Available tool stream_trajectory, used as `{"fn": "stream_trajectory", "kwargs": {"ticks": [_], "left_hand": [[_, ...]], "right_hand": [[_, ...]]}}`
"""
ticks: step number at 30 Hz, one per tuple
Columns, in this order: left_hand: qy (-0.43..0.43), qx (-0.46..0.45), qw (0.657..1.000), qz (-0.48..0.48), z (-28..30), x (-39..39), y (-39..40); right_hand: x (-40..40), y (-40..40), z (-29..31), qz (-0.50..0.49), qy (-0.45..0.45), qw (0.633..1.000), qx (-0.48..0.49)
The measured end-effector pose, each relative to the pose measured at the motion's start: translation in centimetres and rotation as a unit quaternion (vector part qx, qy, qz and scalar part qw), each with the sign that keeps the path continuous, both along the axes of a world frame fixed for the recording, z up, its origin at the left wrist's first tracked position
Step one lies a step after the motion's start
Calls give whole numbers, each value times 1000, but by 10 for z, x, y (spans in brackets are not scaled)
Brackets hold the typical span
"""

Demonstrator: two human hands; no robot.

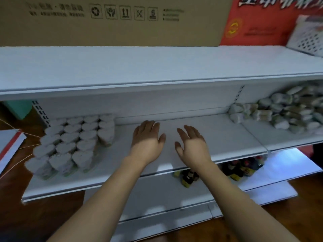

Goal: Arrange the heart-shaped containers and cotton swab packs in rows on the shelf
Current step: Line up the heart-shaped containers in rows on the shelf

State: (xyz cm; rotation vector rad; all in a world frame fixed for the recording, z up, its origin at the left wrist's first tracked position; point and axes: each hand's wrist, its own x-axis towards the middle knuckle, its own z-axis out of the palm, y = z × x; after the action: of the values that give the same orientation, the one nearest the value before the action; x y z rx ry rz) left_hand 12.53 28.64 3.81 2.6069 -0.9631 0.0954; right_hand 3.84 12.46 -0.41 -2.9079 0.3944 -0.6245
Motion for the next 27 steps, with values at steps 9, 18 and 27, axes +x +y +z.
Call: {"fn": "stream_trajectory", "kwargs": {"ticks": [9, 18, 27], "left_hand": [[-8, -9, 998, -63, 3, -108, -190], [24, 29, 995, -95, -14, -110, -318], [109, 84, 987, -85, -44, -67, -392]], "right_hand": [[-128, -185, 14, -84, 4, 996, 7], [-125, -306, -3, -117, 63, 991, 23], [-49, -390, -35, -56, 171, 984, 10]]}}
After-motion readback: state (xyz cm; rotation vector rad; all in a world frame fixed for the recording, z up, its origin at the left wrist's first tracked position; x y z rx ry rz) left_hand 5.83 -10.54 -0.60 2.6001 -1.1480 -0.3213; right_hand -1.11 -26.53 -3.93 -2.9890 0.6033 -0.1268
